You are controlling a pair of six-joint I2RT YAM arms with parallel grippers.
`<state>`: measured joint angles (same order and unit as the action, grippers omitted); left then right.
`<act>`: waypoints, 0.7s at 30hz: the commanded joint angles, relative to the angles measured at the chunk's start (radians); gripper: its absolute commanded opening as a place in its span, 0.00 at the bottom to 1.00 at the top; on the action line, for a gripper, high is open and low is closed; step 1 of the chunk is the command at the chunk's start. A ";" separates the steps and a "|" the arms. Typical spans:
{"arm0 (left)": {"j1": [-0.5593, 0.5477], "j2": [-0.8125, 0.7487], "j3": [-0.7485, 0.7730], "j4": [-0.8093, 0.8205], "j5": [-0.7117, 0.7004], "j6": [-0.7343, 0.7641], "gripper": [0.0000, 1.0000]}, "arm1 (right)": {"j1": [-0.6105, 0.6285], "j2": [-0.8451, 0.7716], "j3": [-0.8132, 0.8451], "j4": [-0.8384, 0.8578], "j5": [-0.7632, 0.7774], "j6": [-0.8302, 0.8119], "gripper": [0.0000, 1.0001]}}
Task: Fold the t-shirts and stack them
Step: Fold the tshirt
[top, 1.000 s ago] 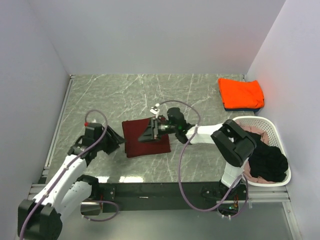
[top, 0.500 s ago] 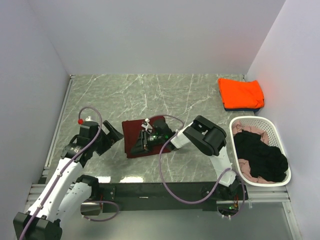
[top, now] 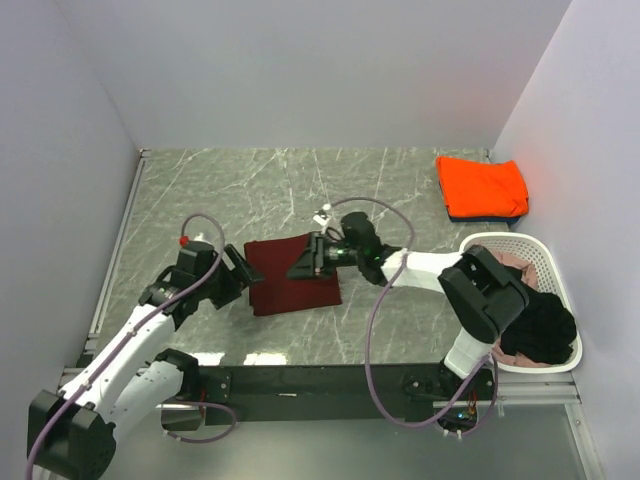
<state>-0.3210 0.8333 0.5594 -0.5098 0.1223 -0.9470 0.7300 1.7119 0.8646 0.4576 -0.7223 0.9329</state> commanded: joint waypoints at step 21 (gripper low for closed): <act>-0.030 -0.026 -0.271 0.160 -0.171 -0.259 0.48 | -0.296 -0.061 -0.339 -0.023 -0.039 -0.196 0.36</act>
<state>-0.3695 0.8577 0.2417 -0.1936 0.0608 -1.2167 0.4561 1.7641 0.5247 0.5709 -0.8242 0.8494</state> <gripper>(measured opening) 0.472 0.360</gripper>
